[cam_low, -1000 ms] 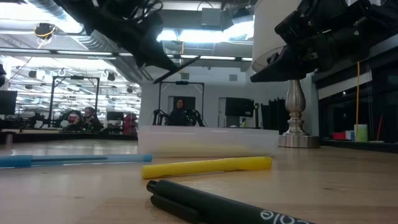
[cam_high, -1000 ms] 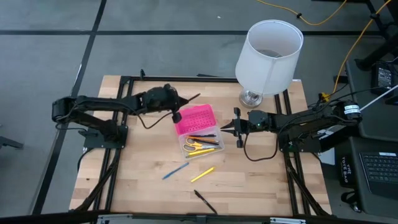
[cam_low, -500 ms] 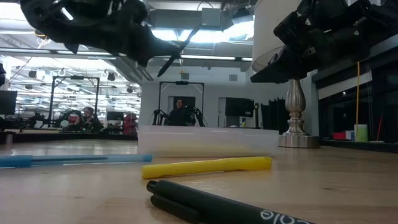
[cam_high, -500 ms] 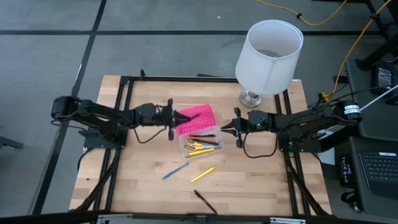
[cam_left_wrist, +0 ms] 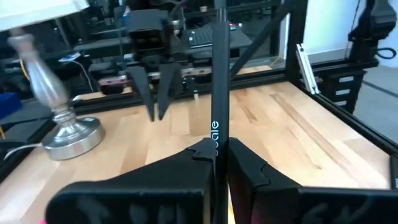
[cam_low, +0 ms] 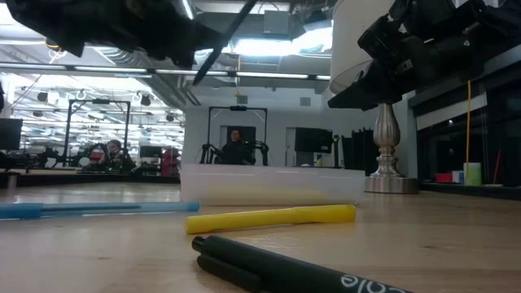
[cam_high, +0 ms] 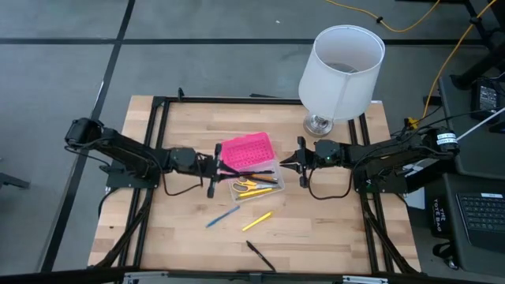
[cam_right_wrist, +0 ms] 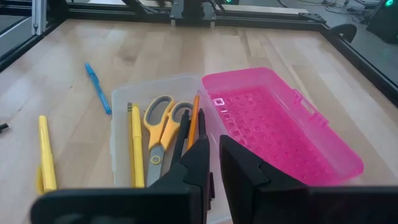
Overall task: Pick & place school supplies into a supply box
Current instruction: Put the black pen into the pink supply box
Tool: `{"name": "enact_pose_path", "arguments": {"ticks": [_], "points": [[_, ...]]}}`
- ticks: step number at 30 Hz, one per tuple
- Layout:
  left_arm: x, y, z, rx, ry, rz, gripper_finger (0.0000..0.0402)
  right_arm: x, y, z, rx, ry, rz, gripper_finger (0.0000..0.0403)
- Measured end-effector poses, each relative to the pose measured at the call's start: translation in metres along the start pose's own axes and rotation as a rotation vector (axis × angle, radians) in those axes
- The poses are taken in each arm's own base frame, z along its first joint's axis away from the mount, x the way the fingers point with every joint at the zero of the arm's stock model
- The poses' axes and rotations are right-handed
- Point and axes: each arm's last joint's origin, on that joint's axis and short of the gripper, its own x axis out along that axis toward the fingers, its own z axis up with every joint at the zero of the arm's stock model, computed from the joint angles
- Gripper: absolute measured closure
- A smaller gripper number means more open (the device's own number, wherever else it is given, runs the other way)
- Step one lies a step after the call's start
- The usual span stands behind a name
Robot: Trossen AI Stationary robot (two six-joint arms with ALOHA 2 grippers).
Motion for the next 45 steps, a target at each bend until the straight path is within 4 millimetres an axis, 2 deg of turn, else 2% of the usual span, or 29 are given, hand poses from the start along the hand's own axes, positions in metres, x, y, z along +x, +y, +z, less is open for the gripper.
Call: {"name": "enact_pose_path", "arguments": {"ticks": [6, 10, 15, 21, 25, 30, 40, 45], "points": [[0.011, -0.022, 0.013, 0.038, 0.049, 0.087, 0.0393, 0.0, 0.0, 0.0, -0.052, -0.002, 0.0, 0.036], [0.034, -0.031, 0.024, 0.068, 0.116, 0.104, 0.0393, 0.0, 0.0, 0.0, -0.053, -0.003, 0.0, 0.036], [0.067, -0.036, 0.031, 0.096, 0.314, 0.09, 0.0393, 0.0, 0.0, 0.0, -0.052, 0.0, 0.0, 0.036], [0.092, -0.04, 0.04, 0.103, 0.462, 0.082, 0.0393, 0.0, 0.0, 0.0, -0.051, 0.0, 0.0, 0.036], [0.099, -0.037, 0.034, 0.056, 0.533, 0.102, 0.0391, 0.0, 0.0, 0.0, -0.052, -0.001, 0.0, 0.036], [0.102, -0.033, 0.015, -0.024, 0.634, 0.138, 0.039, 0.0, 0.0, 0.0, -0.051, -0.002, 0.0, 0.036], [0.11, -0.035, -0.012, -0.069, 0.741, 0.136, 0.0389, 0.0, 0.0, 0.0, -0.016, -0.001, 0.0, 0.036], [0.112, -0.032, -0.019, -0.098, 0.768, 0.168, 0.0377, 0.0, 0.0, 0.0, -0.024, 0.0, 0.0, 0.036]]}}
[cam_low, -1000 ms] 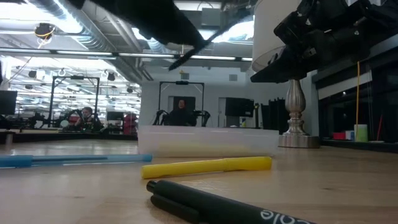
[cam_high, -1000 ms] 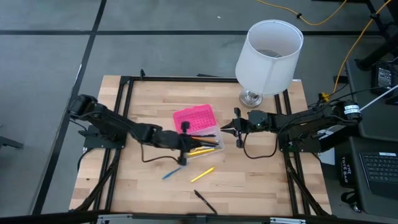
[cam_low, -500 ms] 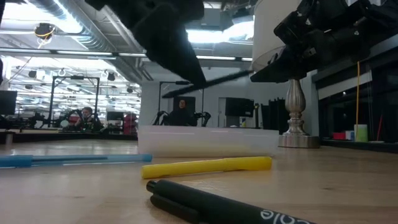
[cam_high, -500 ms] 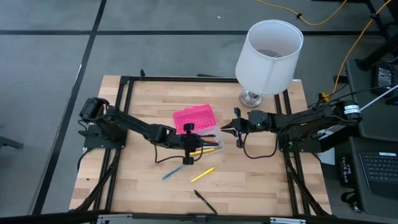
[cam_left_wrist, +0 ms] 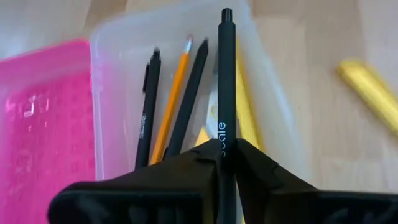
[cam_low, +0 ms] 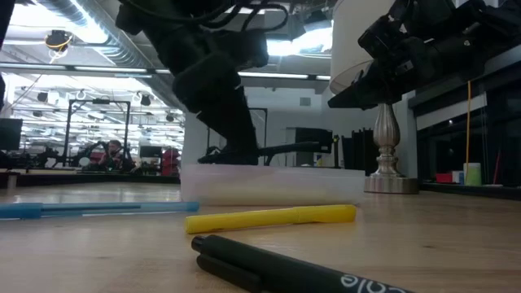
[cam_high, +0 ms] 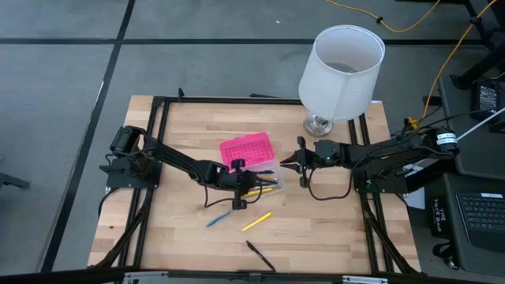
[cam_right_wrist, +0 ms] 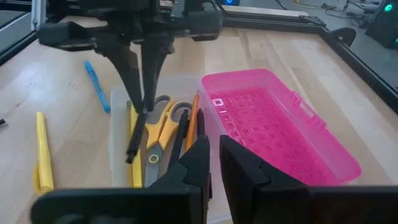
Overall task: Pick & place school supplies into a supply box
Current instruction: Put the black pen into the pink supply box, then put the yellow pen into the pink supply box
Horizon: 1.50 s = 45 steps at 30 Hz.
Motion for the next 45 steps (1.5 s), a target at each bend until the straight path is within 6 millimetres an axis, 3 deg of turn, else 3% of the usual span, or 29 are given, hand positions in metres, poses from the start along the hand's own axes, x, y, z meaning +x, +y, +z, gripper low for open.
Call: {"name": "enact_pose_path", "arguments": {"ticks": [8, 18, 27, 32, 37, 45], "points": [[0.001, 0.004, 0.0, -0.051, 0.004, 0.012, 0.0345, 0.0, 0.0, 0.0, -0.002, 0.0, 0.0, 0.036], [-0.003, 0.003, 0.002, -0.026, -0.005, -0.003, 0.0339, 0.0, 0.0, 0.0, -0.001, 0.0, 0.0, 0.036], [-0.035, 0.0, 0.007, 0.062, -0.059, 0.039, 0.035, 0.0, 0.0, 0.0, 0.0, -0.003, 0.001, 0.036], [-0.048, -0.006, -0.005, 0.068, -0.106, 0.087, 0.0371, 0.0, 0.004, 0.001, 0.042, -0.014, 0.037, 0.036], [-0.056, -0.016, -0.023, 0.049, -0.231, 0.026, 0.0397, 0.0, 0.005, 0.002, 0.071, -0.024, 0.09, 0.036], [-0.07, -0.021, -0.041, 0.057, -0.375, -0.064, 0.0401, 0.0, 0.005, 0.001, 0.121, -0.008, 0.099, 0.036]]}}
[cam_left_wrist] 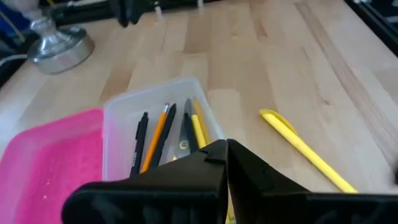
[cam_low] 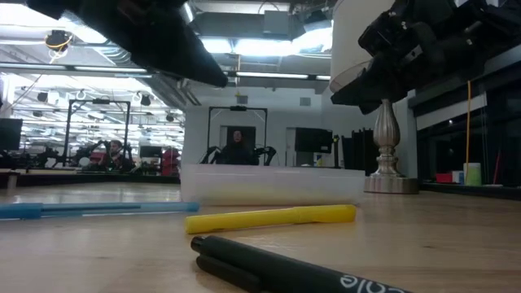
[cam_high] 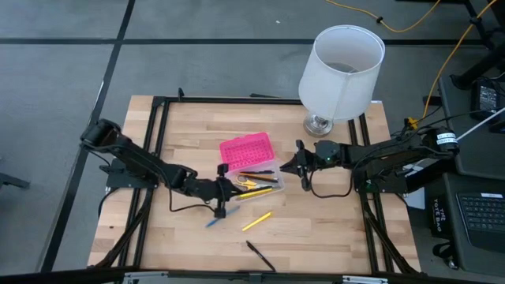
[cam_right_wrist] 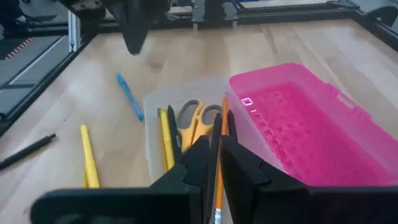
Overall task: Pick & place school supplies into a supply box
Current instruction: Put the yellow pen into the pink supply box
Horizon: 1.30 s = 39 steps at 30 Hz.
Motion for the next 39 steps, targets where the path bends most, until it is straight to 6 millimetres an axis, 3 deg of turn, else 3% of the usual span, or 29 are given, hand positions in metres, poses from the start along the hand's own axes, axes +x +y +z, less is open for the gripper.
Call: {"name": "enact_pose_path", "arguments": {"ticks": [12, 18, 27, 32, 39], "points": [[-0.012, 0.004, -0.007, -0.03, -0.117, 0.012, 0.0398, 0.0, 0.004, -0.004, -0.08, 0.044, 0.041, 0.036], [-0.012, 0.005, -0.007, -0.032, -0.117, 0.024, 0.0398, 0.001, 0.019, -0.009, -0.103, 0.083, 0.104, 0.0394], [-0.012, 0.004, -0.007, -0.101, -0.117, 0.01, 0.0398, -0.001, 0.057, -0.013, -0.171, 0.091, 0.102, 0.0398], [-0.012, 0.001, -0.007, -0.102, -0.111, -0.051, 0.0398, 0.001, 0.085, -0.005, -0.148, 0.071, 0.103, 0.0399], [-0.017, -0.009, -0.009, -0.016, -0.111, -0.072, 0.0398, 0.03, 0.126, 0.009, -0.204, 0.123, 0.148, 0.0399]]}}
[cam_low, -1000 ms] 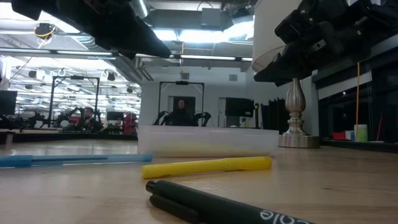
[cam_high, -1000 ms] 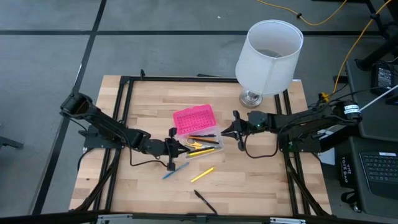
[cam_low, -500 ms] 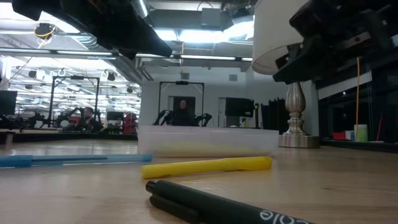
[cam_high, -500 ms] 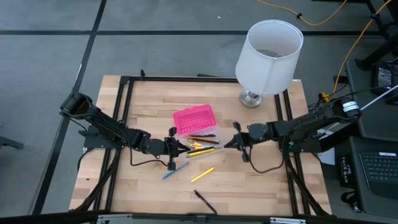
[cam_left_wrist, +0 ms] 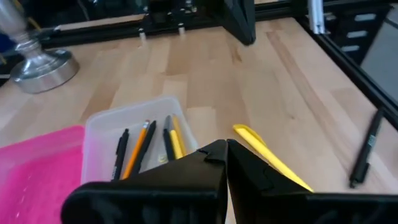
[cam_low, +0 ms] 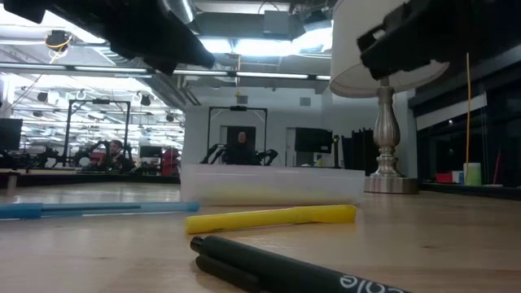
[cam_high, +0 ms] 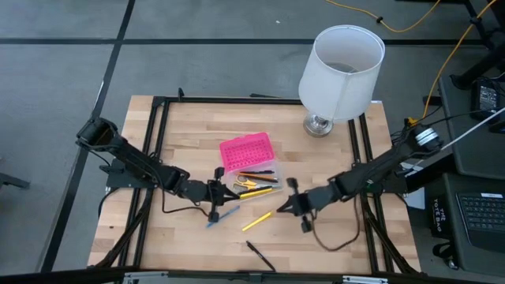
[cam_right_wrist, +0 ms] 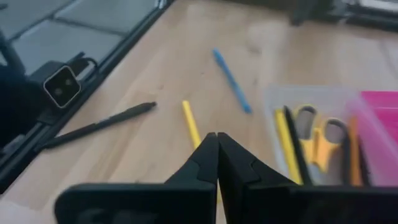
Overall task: Pick & place school supplies into a supply box
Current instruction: Put the yellow pen into the pink supply box
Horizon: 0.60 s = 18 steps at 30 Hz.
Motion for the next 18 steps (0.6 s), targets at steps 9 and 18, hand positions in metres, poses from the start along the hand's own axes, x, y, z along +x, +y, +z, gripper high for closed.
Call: {"name": "enact_pose_path", "arguments": {"ticks": [9, 18], "points": [[-0.019, 0.002, 0.002, 0.055, -0.027, -0.11, 0.0398, 0.044, 0.017, 0.034, 0.017, 0.271, -0.01, 0.0398], [-0.055, 0.02, -0.02, -0.02, -0.093, -0.16, 0.0398, 0.071, 0.024, 0.058, 0.026, 0.318, -0.02, 0.0398]]}}
